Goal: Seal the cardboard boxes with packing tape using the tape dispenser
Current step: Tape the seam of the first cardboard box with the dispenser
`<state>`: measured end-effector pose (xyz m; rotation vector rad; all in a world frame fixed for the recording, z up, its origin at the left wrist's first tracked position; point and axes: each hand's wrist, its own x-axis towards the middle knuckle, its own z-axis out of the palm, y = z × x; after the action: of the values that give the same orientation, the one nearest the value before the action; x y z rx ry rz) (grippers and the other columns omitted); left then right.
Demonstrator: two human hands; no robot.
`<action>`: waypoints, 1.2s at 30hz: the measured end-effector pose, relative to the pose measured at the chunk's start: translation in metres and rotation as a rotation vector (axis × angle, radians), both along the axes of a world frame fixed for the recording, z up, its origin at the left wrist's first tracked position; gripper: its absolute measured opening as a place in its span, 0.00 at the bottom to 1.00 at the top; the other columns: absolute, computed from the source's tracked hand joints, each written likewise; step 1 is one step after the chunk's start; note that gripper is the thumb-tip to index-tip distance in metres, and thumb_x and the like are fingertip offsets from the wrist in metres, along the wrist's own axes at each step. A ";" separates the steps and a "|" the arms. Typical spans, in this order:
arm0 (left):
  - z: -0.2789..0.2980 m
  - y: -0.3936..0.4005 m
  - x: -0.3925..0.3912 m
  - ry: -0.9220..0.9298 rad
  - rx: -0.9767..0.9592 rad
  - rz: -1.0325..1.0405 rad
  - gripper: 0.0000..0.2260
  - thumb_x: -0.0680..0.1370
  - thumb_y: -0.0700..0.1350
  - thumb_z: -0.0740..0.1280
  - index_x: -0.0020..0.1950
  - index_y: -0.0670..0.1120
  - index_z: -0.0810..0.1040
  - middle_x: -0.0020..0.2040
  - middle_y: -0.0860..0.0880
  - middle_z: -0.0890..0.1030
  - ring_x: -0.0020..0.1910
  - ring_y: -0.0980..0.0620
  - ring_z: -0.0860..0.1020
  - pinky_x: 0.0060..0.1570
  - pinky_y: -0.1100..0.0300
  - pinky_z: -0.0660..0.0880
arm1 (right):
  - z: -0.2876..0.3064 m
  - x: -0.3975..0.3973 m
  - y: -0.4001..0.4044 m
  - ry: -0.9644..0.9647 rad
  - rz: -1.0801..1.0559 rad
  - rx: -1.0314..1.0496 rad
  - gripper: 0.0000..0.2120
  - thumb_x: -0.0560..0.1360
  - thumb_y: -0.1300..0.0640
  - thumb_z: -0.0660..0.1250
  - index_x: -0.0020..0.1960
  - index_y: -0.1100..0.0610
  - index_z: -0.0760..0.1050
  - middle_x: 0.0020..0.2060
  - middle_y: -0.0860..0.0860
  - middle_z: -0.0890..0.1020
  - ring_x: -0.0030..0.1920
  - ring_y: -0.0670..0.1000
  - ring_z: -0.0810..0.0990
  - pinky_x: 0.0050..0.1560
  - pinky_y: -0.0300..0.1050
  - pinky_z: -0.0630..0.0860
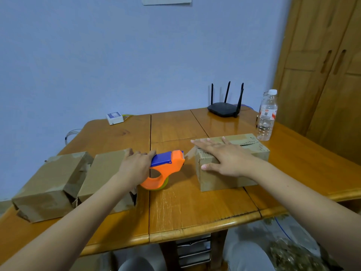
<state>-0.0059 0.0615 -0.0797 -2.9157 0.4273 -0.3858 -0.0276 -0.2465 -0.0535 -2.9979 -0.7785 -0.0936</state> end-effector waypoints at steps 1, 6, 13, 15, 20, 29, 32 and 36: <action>0.004 0.003 0.000 -0.011 -0.015 0.004 0.13 0.78 0.38 0.59 0.59 0.54 0.64 0.45 0.52 0.78 0.49 0.47 0.77 0.65 0.45 0.61 | 0.001 -0.001 0.000 0.000 0.009 -0.001 0.38 0.79 0.33 0.57 0.77 0.30 0.34 0.81 0.45 0.50 0.81 0.47 0.48 0.80 0.60 0.44; 0.019 0.002 -0.004 -0.060 0.022 -0.012 0.12 0.79 0.39 0.59 0.59 0.53 0.64 0.46 0.52 0.79 0.49 0.47 0.77 0.63 0.47 0.62 | 0.006 0.001 0.001 0.041 0.015 -0.020 0.36 0.79 0.34 0.59 0.77 0.29 0.38 0.81 0.45 0.51 0.81 0.48 0.48 0.80 0.60 0.43; 0.022 0.003 -0.004 -0.063 0.055 -0.026 0.11 0.79 0.40 0.59 0.58 0.54 0.64 0.45 0.53 0.78 0.49 0.47 0.77 0.63 0.47 0.62 | 0.021 0.000 0.005 0.055 0.017 -0.077 0.32 0.79 0.36 0.61 0.79 0.35 0.53 0.81 0.46 0.52 0.81 0.49 0.53 0.79 0.58 0.47; 0.020 0.002 -0.003 -0.050 0.077 -0.024 0.11 0.79 0.41 0.59 0.59 0.53 0.65 0.46 0.52 0.79 0.49 0.47 0.77 0.63 0.47 0.62 | 0.019 0.000 0.003 0.059 0.035 -0.084 0.32 0.79 0.35 0.60 0.79 0.34 0.51 0.82 0.46 0.50 0.81 0.49 0.51 0.80 0.59 0.45; 0.016 -0.010 -0.001 -0.046 0.118 -0.021 0.12 0.79 0.40 0.61 0.61 0.51 0.66 0.48 0.50 0.80 0.51 0.46 0.77 0.65 0.46 0.61 | 0.010 0.001 -0.007 0.072 0.018 -0.108 0.32 0.81 0.34 0.55 0.78 0.30 0.40 0.81 0.42 0.43 0.81 0.46 0.44 0.78 0.66 0.38; 0.018 -0.024 -0.004 -0.029 0.141 -0.037 0.13 0.79 0.39 0.61 0.61 0.49 0.66 0.51 0.49 0.79 0.52 0.46 0.78 0.64 0.48 0.62 | 0.008 0.007 -0.008 0.095 0.020 -0.086 0.33 0.80 0.34 0.55 0.77 0.29 0.37 0.81 0.41 0.43 0.80 0.45 0.43 0.77 0.68 0.38; 0.025 -0.032 -0.004 -0.023 0.171 -0.054 0.11 0.79 0.39 0.60 0.61 0.49 0.67 0.51 0.48 0.79 0.52 0.45 0.77 0.64 0.49 0.62 | 0.008 0.006 -0.007 0.079 0.022 -0.092 0.33 0.81 0.34 0.55 0.77 0.30 0.37 0.81 0.41 0.42 0.80 0.45 0.42 0.77 0.67 0.37; 0.039 -0.047 -0.003 -0.022 0.219 -0.074 0.09 0.81 0.41 0.58 0.60 0.48 0.68 0.48 0.49 0.78 0.44 0.47 0.73 0.64 0.50 0.62 | 0.006 0.006 -0.008 0.076 0.022 -0.086 0.33 0.81 0.34 0.55 0.77 0.29 0.38 0.80 0.40 0.41 0.80 0.45 0.42 0.76 0.67 0.36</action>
<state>-0.0092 0.0149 -0.0409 -2.6873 0.5390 -0.3566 -0.0213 -0.2541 -0.0472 -3.0515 -0.8276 0.0560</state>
